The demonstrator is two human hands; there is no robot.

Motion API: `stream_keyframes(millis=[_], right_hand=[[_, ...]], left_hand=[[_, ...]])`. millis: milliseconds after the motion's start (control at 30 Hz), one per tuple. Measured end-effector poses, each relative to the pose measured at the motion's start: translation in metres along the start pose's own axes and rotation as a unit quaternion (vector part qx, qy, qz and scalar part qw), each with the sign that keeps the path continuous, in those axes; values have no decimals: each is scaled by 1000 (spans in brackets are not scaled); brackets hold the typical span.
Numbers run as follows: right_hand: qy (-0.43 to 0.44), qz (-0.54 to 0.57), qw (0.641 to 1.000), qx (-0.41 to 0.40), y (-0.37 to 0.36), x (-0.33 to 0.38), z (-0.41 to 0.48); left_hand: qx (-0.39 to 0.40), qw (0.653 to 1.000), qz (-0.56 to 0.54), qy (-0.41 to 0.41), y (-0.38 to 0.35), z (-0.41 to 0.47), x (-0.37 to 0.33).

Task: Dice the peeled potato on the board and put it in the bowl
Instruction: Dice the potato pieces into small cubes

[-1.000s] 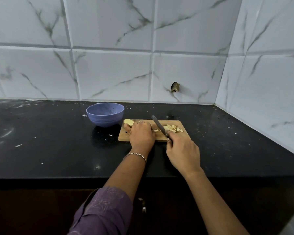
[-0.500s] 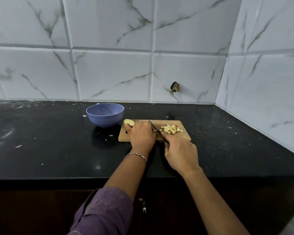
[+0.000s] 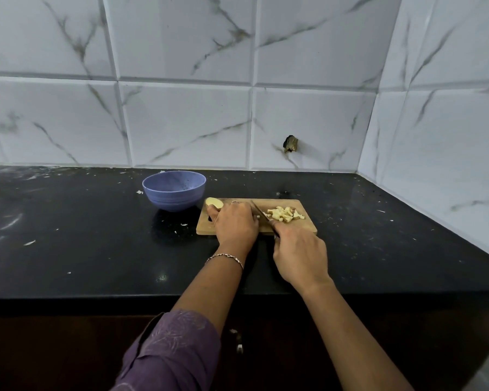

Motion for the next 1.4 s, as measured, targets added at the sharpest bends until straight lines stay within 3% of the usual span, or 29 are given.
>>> stream_keyframes(millis=[900,1400], right_hand=[[40,-1,999,18,-2,5,2],[9,14,1000,-12,3,5,-1]], left_hand=[[5,999,-50,-5,-12,7,0],[12,999,-37,-9,-7,5,-1]])
Point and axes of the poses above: each hand's wrist, its own z-axis towards the middle knuckle, its own y-axis out of the back of the hand, x = y × z, the point moved 6 cm from there along z, towards the middle knuckle, and after that the axes turned 3 degrees about z, right-handed, at the moved point
